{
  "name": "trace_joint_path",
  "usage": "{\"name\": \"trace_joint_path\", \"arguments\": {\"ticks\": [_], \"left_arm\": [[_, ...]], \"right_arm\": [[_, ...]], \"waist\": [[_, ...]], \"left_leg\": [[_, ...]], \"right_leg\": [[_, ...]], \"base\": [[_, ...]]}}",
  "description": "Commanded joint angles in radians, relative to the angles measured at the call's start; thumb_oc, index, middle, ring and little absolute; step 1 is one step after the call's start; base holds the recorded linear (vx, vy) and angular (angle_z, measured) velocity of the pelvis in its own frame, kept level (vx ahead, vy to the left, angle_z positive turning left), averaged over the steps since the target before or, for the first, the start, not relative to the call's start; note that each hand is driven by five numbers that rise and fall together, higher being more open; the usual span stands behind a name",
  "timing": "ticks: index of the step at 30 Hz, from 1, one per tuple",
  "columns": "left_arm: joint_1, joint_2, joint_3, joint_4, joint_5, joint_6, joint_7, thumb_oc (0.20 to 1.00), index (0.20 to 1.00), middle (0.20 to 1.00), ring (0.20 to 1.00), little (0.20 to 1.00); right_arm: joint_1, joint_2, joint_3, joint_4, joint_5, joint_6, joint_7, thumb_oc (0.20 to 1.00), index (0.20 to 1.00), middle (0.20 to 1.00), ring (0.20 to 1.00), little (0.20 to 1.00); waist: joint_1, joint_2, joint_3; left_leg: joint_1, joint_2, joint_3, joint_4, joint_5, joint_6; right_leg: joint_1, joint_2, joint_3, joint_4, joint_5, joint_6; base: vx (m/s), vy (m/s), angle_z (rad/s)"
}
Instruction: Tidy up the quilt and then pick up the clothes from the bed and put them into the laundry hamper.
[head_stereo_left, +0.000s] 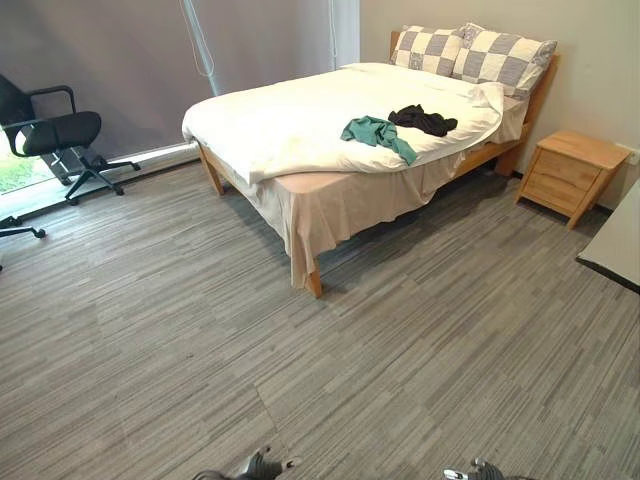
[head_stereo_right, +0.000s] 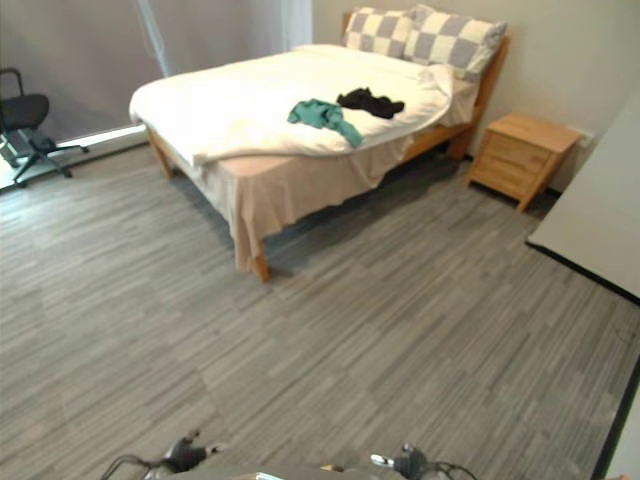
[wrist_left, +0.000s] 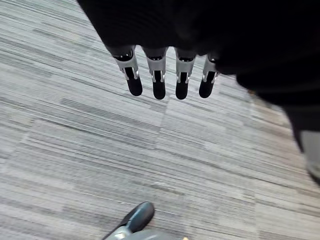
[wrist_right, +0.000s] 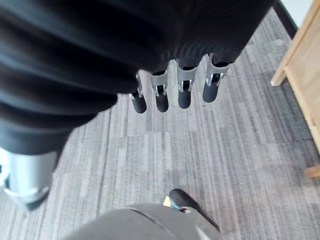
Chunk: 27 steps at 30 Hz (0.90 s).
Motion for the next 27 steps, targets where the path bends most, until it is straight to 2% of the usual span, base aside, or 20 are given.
{"name": "trace_joint_path", "arguments": {"ticks": [1,9,10,11,12,13,14,15,16,17,18,19,21,23,25,26,27], "left_arm": [[-0.083,0.007,0.025,0.018,0.006,-0.013,0.010,1.000,1.000,1.000,1.000,1.000],[-0.146,0.033,0.010,0.002,-0.009,-0.019,0.007,1.000,1.000,1.000,1.000,1.000],[-0.164,0.041,0.009,-0.013,-0.027,-0.019,0.003,1.000,1.000,1.000,1.000,1.000],[-0.172,0.043,0.011,-0.012,-0.028,-0.016,0.002,1.000,1.000,1.000,1.000,1.000],[-0.172,0.043,0.011,-0.012,-0.028,-0.016,0.002,1.000,1.000,1.000,1.000,1.000],[-0.178,0.045,0.018,-0.005,-0.032,-0.012,-0.001,1.000,1.000,1.000,1.000,1.000],[-0.178,0.044,0.018,-0.005,-0.032,-0.012,-0.001,1.000,1.000,1.000,1.000,1.000],[-0.178,0.041,0.025,-0.003,-0.042,-0.009,-0.001,1.000,1.000,1.000,1.000,1.000],[-0.178,0.046,0.036,-0.003,-0.054,-0.008,-0.004,1.000,1.000,1.000,1.000,1.000],[-0.179,0.056,0.046,-0.008,-0.064,-0.012,0.001,1.000,1.000,1.000,1.000,1.000],[-0.190,0.064,0.049,-0.006,-0.070,-0.015,0.007,1.000,1.000,1.000,1.000,1.000],[-0.194,0.070,0.049,0.003,-0.064,-0.019,0.008,1.000,1.000,1.000,1.000,1.000],[-0.192,0.068,0.049,0.023,-0.050,-0.022,-0.002,1.000,1.000,1.000,1.000,1.000],[-0.175,0.065,0.037,0.039,-0.015,-0.025,-0.012,1.000,1.000,1.000,1.000,1.000],[-0.165,0.052,0.039,0.044,-0.016,-0.025,-0.015,1.000,1.000,1.000,1.000,1.000],[-0.147,0.025,0.043,0.045,-0.019,-0.021,-0.027,1.000,1.000,1.000,1.000,1.000],[-0.147,0.025,0.043,0.045,-0.019,-0.021,-0.027,1.000,1.000,1.000,1.000,1.000]], "right_arm": [[-0.087,0.008,0.018,0.025,0.003,0.000,-0.017,1.000,1.000,1.000,1.000,1.000],[-0.152,-0.002,0.036,0.011,0.002,-0.001,-0.023,1.000,1.000,1.000,1.000,1.000],[-0.168,-0.001,0.036,0.002,0.004,-0.002,-0.026,1.000,1.000,1.000,1.000,1.000],[-0.174,0.002,0.026,-0.001,0.010,-0.002,-0.026,1.000,1.000,1.000,1.000,1.000],[-0.174,0.002,0.026,-0.001,0.010,-0.002,-0.026,1.000,1.000,1.000,1.000,1.000],[-0.176,0.001,0.001,0.006,0.025,0.001,-0.024,1.000,1.000,1.000,1.000,1.000],[-0.176,0.001,0.001,0.006,0.025,0.001,-0.024,1.000,1.000,1.000,1.000,1.000],[-0.176,0.000,-0.014,0.009,0.039,0.003,-0.026,1.000,1.000,1.000,1.000,1.000],[-0.174,-0.003,-0.033,0.006,0.057,0.002,-0.030,1.000,1.000,1.000,1.000,1.000],[-0.164,-0.007,-0.054,0.004,0.075,-0.001,-0.038,1.000,1.000,1.000,1.000,1.000],[-0.157,-0.008,-0.057,0.003,0.079,0.000,-0.042,1.000,1.000,1.000,1.000,1.000],[-0.144,-0.009,-0.061,0.001,0.085,0.003,-0.039,1.000,1.000,1.000,1.000,1.000],[-0.136,-0.006,-0.076,-0.003,0.107,0.004,-0.032,1.000,1.000,1.000,1.000,1.000],[-0.106,-0.011,-0.084,-0.004,0.110,0.006,-0.024,1.000,1.000,1.000,1.000,1.000],[-0.103,-0.011,-0.079,0.000,0.105,0.002,-0.021,1.000,1.000,1.000,1.000,1.000],[-0.095,-0.023,-0.078,0.016,0.091,0.007,-0.012,1.000,1.000,1.000,1.000,1.000],[-0.096,-0.023,-0.078,0.016,0.090,0.007,-0.012,1.000,1.000,1.000,1.000,1.000]], "waist": [[-0.023,-0.021,0.103],[-0.023,-0.033,0.153],[-0.018,-0.039,0.173],[-0.019,-0.040,0.182],[-0.019,-0.040,0.181],[-0.029,-0.027,0.194],[-0.028,-0.029,0.193],[-0.039,-0.021,0.209],[-0.048,-0.009,0.225],[-0.066,0.007,0.247],[-0.081,-0.001,0.256],[-0.104,-0.020,0.257],[-0.129,-0.028,0.251],[-0.136,-0.020,0.237],[-0.135,-0.017,0.233],[-0.142,0.000,0.222],[-0.143,-0.003,0.220]], "left_leg": [[0.085,-0.007,-0.015,-0.033,-0.118,-0.022],[-0.036,-0.014,-0.023,-0.033,-0.084,-0.010],[-0.067,-0.014,-0.018,-0.019,-0.086,0.007],[-0.071,-0.015,-0.015,-0.011,-0.094,0.015],[-0.072,-0.015,-0.015,-0.011,-0.094,0.015],[-0.049,-0.010,-0.008,-0.006,-0.118,0.033],[-0.051,-0.013,-0.007,-0.006,-0.118,0.034],[-0.031,-0.010,-0.007,-0.006,-0.128,0.041],[-0.011,-0.002,-0.011,-0.004,-0.135,0.043],[0.035,0.006,-0.022,-0.017,-0.148,0.035],[0.070,0.004,-0.029,-0.026,-0.168,0.024],[0.123,-0.009,-0.045,-0.033,-0.209,0.004],[0.168,-0.007,-0.052,-0.033,-0.253,-0.016],[0.207,0.011,-0.045,-0.033,-0.300,-0.030],[0.233,0.021,-0.045,-0.033,-0.303,-0.029],[0.194,0.043,-0.028,0.159,-0.244,-0.068],[0.191,0.040,-0.029,0.159,-0.241,-0.067]], "right_leg": [[0.179,-0.070,0.006,-0.215,-0.029,0.107],[0.051,-0.065,0.029,-0.213,0.007,0.113],[-0.022,-0.058,0.025,-0.092,-0.022,0.110],[-0.067,-0.055,0.016,-0.007,-0.028,0.125],[-0.068,-0.055,0.016,-0.007,-0.029,0.125],[-0.146,-0.072,-0.009,0.191,-0.024,0.183],[-0.151,-0.075,-0.007,0.200,-0.028,0.184],[-0.197,-0.088,-0.008,0.296,0.022,0.202],[-0.236,-0.094,0.000,0.379,0.037,0.206],[-0.306,-0.093,0.004,0.425,0.020,0.193],[-0.299,-0.100,-0.011,0.340,0.005,0.182],[-0.263,-0.114,-0.029,0.083,0.028,0.165],[-0.278,-0.115,-0.017,-0.112,0.088,0.170],[-0.279,-0.113,-0.034,-0.169,0.113,0.178],[-0.269,-0.108,-0.043,-0.153,0.131,0.165],[-0.206,-0.077,-0.044,-0.155,0.122,0.135],[-0.208,-0.080,-0.044,-0.155,0.123,0.135]], "base": [[0.00,0.000,0.00],[-0.08,0.033,-0.10],[-0.07,0.069,-0.20],[-0.07,0.069,-0.20],[0.06,0.125,-0.17],[0.06,0.094,-0.14],[0.12,0.145,-0.15],[0.12,0.098,-0.21],[0.32,0.118,-0.34],[0.43,0.007,-0.29],[0.72,-0.163,0.24],[0.70,-0.248,0.55],[0.65,-0.217,0.68],[0.55,-0.182,0.35],[0.43,-0.138,0.09],[0.35,-0.120,0.01],[0.57,-0.290,0.12]]}}
